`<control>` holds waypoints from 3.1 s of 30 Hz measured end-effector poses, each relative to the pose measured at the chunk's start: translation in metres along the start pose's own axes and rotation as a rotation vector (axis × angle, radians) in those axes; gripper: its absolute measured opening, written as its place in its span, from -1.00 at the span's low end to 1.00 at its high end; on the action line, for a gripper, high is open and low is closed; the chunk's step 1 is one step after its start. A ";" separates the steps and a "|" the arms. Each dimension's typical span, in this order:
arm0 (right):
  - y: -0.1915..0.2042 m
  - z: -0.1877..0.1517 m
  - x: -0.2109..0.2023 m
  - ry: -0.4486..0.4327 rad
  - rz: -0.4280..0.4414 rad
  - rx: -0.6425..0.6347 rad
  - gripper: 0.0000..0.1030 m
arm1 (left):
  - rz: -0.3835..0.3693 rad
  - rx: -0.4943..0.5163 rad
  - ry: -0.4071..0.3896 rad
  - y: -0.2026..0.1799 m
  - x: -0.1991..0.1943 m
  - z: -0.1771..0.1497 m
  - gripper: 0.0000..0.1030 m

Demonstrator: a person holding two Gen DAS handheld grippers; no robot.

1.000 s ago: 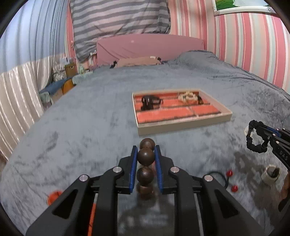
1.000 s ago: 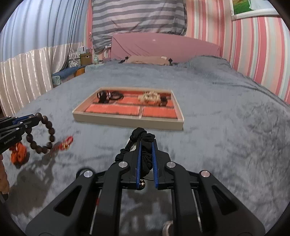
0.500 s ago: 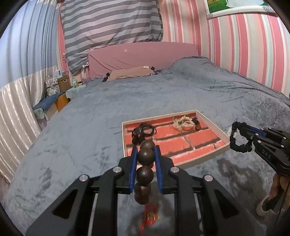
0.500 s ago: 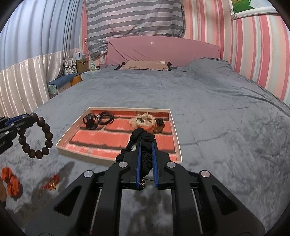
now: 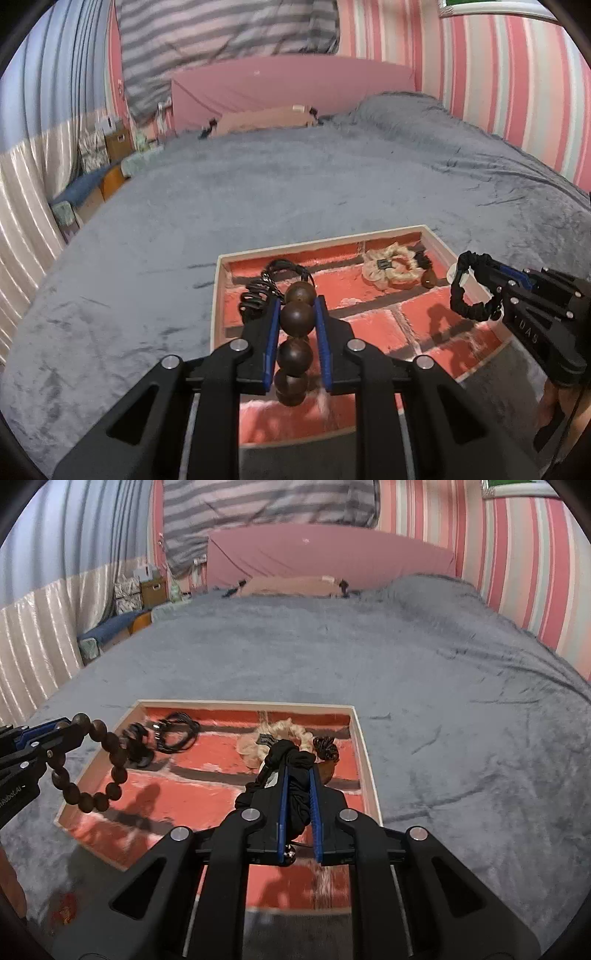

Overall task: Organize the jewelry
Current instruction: 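Carry the bead bracelet and black scrunchie into the tray and release both, then move both tools back toward the orange scrunchie and black hair tie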

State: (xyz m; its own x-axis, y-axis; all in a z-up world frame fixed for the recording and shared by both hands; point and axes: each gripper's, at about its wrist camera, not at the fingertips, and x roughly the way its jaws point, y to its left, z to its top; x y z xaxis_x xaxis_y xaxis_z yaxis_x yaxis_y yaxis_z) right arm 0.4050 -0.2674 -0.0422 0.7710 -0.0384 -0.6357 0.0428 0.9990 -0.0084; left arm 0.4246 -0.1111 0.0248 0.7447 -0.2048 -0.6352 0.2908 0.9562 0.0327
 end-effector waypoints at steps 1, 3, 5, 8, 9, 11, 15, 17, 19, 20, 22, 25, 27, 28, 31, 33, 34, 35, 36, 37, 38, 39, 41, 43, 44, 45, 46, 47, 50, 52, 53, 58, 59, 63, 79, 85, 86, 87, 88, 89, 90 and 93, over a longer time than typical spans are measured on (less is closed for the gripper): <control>0.000 -0.001 0.007 0.013 -0.002 -0.001 -0.78 | -0.002 -0.009 0.016 0.001 0.011 0.000 -0.63; -0.002 -0.001 0.027 0.048 -0.001 0.003 -0.78 | 0.000 -0.021 0.038 0.003 0.026 -0.002 -0.63; -0.002 -0.001 0.044 0.077 -0.010 0.002 -0.78 | 0.002 -0.038 0.065 0.008 0.041 -0.003 -0.63; -0.003 -0.002 0.060 0.106 -0.036 -0.011 -0.78 | 0.022 -0.055 0.092 0.019 0.059 -0.005 -0.63; -0.004 -0.002 0.065 0.115 -0.048 -0.014 -0.78 | 0.028 -0.058 0.100 0.023 0.064 -0.005 -0.63; -0.006 -0.002 0.072 0.129 -0.061 -0.010 -0.78 | 0.031 -0.071 0.112 0.029 0.071 -0.008 -0.63; -0.009 -0.005 0.088 0.163 -0.076 -0.003 -0.78 | 0.042 -0.089 0.133 0.037 0.081 -0.014 -0.63; -0.009 -0.007 0.095 0.177 -0.079 -0.003 -0.77 | 0.045 -0.088 0.139 0.038 0.085 -0.017 -0.63; -0.008 -0.009 0.098 0.184 -0.080 -0.006 -0.77 | 0.050 -0.090 0.139 0.038 0.087 -0.020 -0.62; -0.007 -0.011 0.099 0.190 -0.081 -0.009 -0.75 | 0.052 -0.086 0.141 0.038 0.088 -0.021 -0.62; -0.005 -0.013 0.100 0.189 -0.085 -0.020 -0.72 | 0.061 -0.083 0.145 0.036 0.091 -0.022 -0.62; -0.002 -0.012 0.098 0.192 -0.070 -0.030 -0.22 | 0.070 -0.076 0.143 0.034 0.091 -0.024 -0.60; 0.000 -0.012 0.095 0.185 -0.067 -0.047 0.01 | 0.076 -0.072 0.142 0.033 0.090 -0.025 -0.59; 0.001 -0.011 0.093 0.178 -0.066 -0.054 0.03 | 0.082 -0.071 0.138 0.033 0.089 -0.025 -0.55; 0.003 -0.009 0.082 0.145 -0.051 -0.053 0.10 | 0.098 -0.069 0.117 0.030 0.085 -0.031 0.00; 0.001 -0.007 0.077 0.130 -0.047 -0.045 0.10 | 0.101 -0.047 0.117 0.025 0.084 -0.037 0.01; 0.000 -0.006 0.073 0.121 -0.044 -0.044 0.10 | 0.103 -0.029 0.129 0.022 0.083 -0.042 0.01; 0.000 -0.005 0.070 0.116 -0.045 -0.046 0.10 | 0.107 -0.020 0.133 0.021 0.083 -0.043 0.01; 0.000 -0.005 0.066 0.109 -0.047 -0.052 0.10 | 0.112 -0.013 0.133 0.020 0.081 -0.045 0.01; -0.001 -0.005 0.062 0.104 -0.050 -0.055 0.10 | 0.116 -0.017 0.131 0.021 0.078 -0.047 0.01; -0.002 -0.006 0.058 0.100 -0.051 -0.056 0.10 | 0.112 -0.024 0.133 0.022 0.075 -0.048 0.01; -0.002 -0.006 0.055 0.098 -0.050 -0.055 0.10 | 0.108 -0.030 0.137 0.024 0.073 -0.050 0.01; -0.003 -0.006 0.046 0.094 -0.050 -0.052 0.10 | 0.110 -0.029 0.139 0.025 0.065 -0.054 0.01; -0.005 -0.007 0.034 0.087 -0.050 -0.046 0.10 | 0.116 -0.030 0.145 0.027 0.056 -0.059 0.01; -0.006 -0.007 0.030 0.086 -0.049 -0.043 0.10 | 0.112 -0.037 0.142 0.029 0.051 -0.061 0.00; -0.007 -0.008 0.022 0.081 -0.048 -0.040 0.10 | 0.097 -0.047 0.137 0.031 0.045 -0.062 0.00; -0.007 -0.008 0.015 0.076 -0.046 -0.038 0.11 | 0.084 -0.062 0.128 0.033 0.037 -0.063 0.00; -0.006 -0.009 0.010 0.073 -0.045 -0.038 0.16 | 0.082 -0.071 0.119 0.034 0.031 -0.063 0.01; -0.003 -0.014 -0.017 0.042 -0.041 -0.042 0.35 | 0.109 -0.085 0.070 0.037 0.002 -0.058 0.16; -0.001 -0.018 -0.033 0.028 -0.033 -0.041 0.40 | 0.112 -0.089 0.053 0.038 -0.011 -0.054 0.16; 0.000 -0.020 -0.042 0.019 -0.028 -0.041 0.43 | 0.113 -0.092 0.045 0.039 -0.020 -0.052 0.16; 0.004 -0.031 -0.086 -0.020 -0.020 -0.039 0.59 | 0.132 -0.096 -0.003 0.042 -0.067 -0.053 0.21; 0.005 -0.033 -0.096 -0.032 -0.019 -0.034 0.64 | 0.139 -0.093 -0.013 0.041 -0.074 -0.054 0.34; 0.010 -0.044 -0.133 -0.071 -0.023 -0.015 0.79 | 0.149 -0.085 -0.065 0.042 -0.112 -0.061 0.43; 0.071 -0.119 -0.213 -0.162 -0.024 -0.011 0.91 | 0.182 -0.092 -0.147 0.073 -0.219 -0.131 0.63; 0.084 -0.147 -0.199 -0.118 -0.032 0.010 0.91 | 0.195 -0.149 -0.096 0.106 -0.216 -0.165 0.63; 0.085 -0.151 -0.196 -0.110 -0.031 0.012 0.91 | 0.202 -0.153 -0.090 0.109 -0.215 -0.170 0.63; 0.087 -0.156 -0.192 -0.099 -0.033 0.014 0.91 | 0.209 -0.157 -0.082 0.113 -0.214 -0.175 0.63; 0.088 -0.159 -0.188 -0.090 -0.039 0.015 0.91 | 0.215 -0.162 -0.073 0.117 -0.213 -0.182 0.63; 0.088 -0.163 -0.183 -0.079 -0.043 0.017 0.91 | 0.218 -0.165 -0.068 0.120 -0.212 -0.187 0.63; 0.089 -0.167 -0.179 -0.063 -0.042 0.025 0.91 | 0.222 -0.167 -0.059 0.123 -0.211 -0.193 0.63; 0.089 -0.178 -0.168 -0.032 -0.042 0.037 0.91 | 0.223 -0.168 -0.028 0.128 -0.204 -0.211 0.63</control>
State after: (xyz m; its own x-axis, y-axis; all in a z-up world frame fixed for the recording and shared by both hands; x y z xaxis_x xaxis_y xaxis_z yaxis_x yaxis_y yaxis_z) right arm 0.1664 -0.1679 -0.0732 0.7877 -0.0818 -0.6106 0.0989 0.9951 -0.0058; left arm 0.1833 0.0974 -0.0046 0.7962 0.0116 -0.6049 0.0158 0.9991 0.0398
